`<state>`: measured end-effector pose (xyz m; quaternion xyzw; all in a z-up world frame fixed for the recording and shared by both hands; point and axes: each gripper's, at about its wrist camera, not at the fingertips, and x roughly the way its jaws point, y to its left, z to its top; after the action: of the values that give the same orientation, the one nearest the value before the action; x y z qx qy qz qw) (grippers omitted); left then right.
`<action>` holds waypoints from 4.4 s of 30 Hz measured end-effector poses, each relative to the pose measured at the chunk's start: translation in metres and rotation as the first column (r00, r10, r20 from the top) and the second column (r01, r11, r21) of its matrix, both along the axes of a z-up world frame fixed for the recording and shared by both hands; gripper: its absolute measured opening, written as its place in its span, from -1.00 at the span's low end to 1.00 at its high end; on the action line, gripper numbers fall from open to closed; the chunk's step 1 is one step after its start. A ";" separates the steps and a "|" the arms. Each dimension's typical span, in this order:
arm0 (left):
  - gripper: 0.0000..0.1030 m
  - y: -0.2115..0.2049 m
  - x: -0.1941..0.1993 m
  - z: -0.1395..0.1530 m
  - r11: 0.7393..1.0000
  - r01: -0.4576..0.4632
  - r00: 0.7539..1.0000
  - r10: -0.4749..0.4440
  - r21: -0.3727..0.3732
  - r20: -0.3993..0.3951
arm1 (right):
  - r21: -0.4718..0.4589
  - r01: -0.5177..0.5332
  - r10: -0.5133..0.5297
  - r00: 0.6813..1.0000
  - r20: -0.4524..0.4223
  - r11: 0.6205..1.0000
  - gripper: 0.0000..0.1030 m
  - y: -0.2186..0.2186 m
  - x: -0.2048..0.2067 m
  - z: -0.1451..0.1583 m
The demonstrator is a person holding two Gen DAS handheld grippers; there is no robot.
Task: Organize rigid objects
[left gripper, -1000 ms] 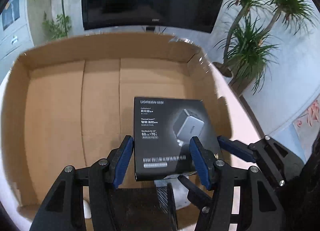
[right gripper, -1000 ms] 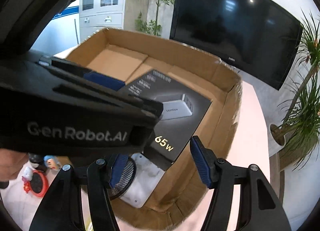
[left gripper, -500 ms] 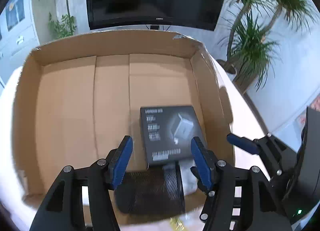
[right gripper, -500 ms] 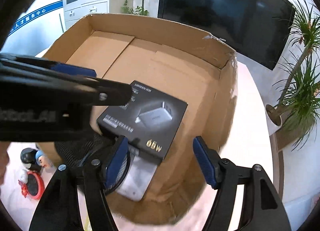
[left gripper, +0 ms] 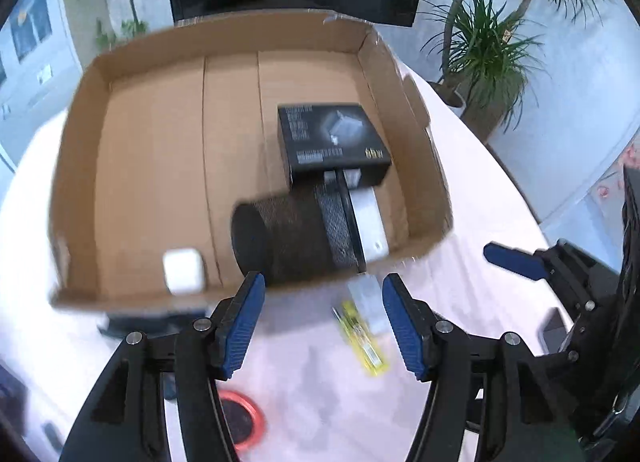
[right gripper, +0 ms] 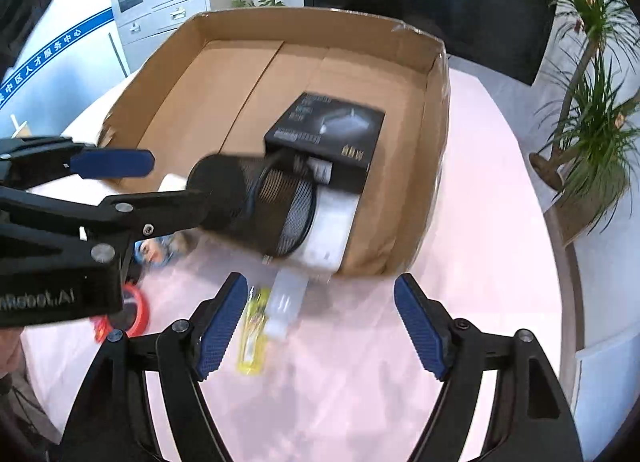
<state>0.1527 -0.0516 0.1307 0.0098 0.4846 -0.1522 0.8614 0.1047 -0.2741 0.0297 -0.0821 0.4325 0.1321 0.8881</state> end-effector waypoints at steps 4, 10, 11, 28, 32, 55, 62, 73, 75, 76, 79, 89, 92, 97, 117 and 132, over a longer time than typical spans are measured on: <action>0.17 -0.002 -0.013 -0.021 1.000 0.017 0.999 -0.018 -0.025 -0.042 | 0.022 -0.012 0.012 1.000 -0.021 1.000 0.45 0.006 -0.014 -0.012; 0.17 -0.015 -0.016 -0.045 0.998 0.038 0.996 -0.042 -0.052 -0.076 | 0.048 -0.003 0.006 0.998 -0.064 0.999 0.05 0.010 -0.015 -0.034; 0.17 -0.016 -0.014 -0.050 0.998 0.037 0.995 -0.042 -0.051 -0.087 | 0.054 -0.001 0.005 0.997 -0.074 0.999 -0.07 0.009 -0.013 -0.038; -0.07 -0.026 0.035 -0.117 0.972 0.009 0.970 -0.066 -0.236 -0.236 | 0.162 -0.017 0.040 0.990 -0.138 0.987 -0.49 0.011 0.028 -0.090; -0.11 -0.034 0.040 -0.117 0.975 0.047 0.969 -0.097 -0.216 -0.226 | 0.149 -0.044 0.064 0.989 -0.130 0.988 -0.50 0.009 0.025 -0.090; -0.31 -0.072 0.032 -0.082 0.977 0.088 0.977 -0.123 -0.193 -0.175 | 0.137 -0.074 0.088 0.991 -0.099 0.988 -0.48 -0.002 0.011 -0.072; -0.36 -0.084 0.022 -0.026 0.979 0.115 0.987 -0.131 -0.165 -0.090 | 0.139 -0.085 0.092 0.995 -0.045 0.987 -0.48 -0.010 0.005 -0.023; -0.38 -0.093 0.064 0.014 0.974 0.151 0.986 -0.159 -0.169 -0.039 | 0.122 -0.051 0.049 0.999 0.017 0.991 -0.48 -0.017 0.034 0.015; -0.38 -0.095 0.076 0.009 0.973 0.145 0.987 -0.156 -0.179 -0.050 | 0.131 -0.037 0.037 0.999 0.004 0.991 -0.48 -0.019 0.045 0.015; -0.38 -0.096 0.079 0.006 0.973 0.140 0.987 -0.152 -0.183 -0.053 | 0.129 -0.035 0.035 0.999 0.001 0.991 -0.48 -0.021 0.050 0.013; -0.38 -0.101 0.097 -0.011 0.970 0.137 0.985 -0.155 -0.200 -0.076 | 0.124 -0.022 0.025 1.000 -0.019 0.992 -0.48 -0.023 0.067 0.001; -0.37 -0.112 0.103 -0.026 0.976 0.152 0.986 -0.160 -0.155 -0.045 | 0.129 0.008 0.000 0.998 -0.059 0.992 -0.48 -0.039 0.075 -0.016; -0.37 -0.107 0.097 -0.020 0.971 0.136 0.988 -0.148 -0.197 -0.047 | 0.096 0.013 -0.010 0.999 -0.037 0.995 -0.45 -0.038 0.068 -0.008; -0.01 -0.090 0.060 0.005 0.968 0.147 0.988 -0.151 -0.203 -0.004 | 0.054 0.035 -0.036 0.999 0.025 0.998 0.16 -0.031 0.045 0.011; 0.22 -0.011 -0.029 -0.088 0.961 0.200 0.971 -0.221 -0.193 -0.094 | 0.157 0.065 -0.004 0.933 -0.359 0.985 0.32 -0.005 0.051 -0.045; -0.62 -0.032 -0.037 -0.118 0.984 0.132 0.990 -0.138 -0.116 -0.041 | 0.054 0.090 -0.050 0.857 -0.513 0.994 -0.33 0.039 0.073 -0.089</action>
<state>0.1159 -0.0835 0.0125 -0.0100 0.4944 -0.2376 0.8361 0.1777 -0.2350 -0.0589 0.0057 0.6496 0.1332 0.7485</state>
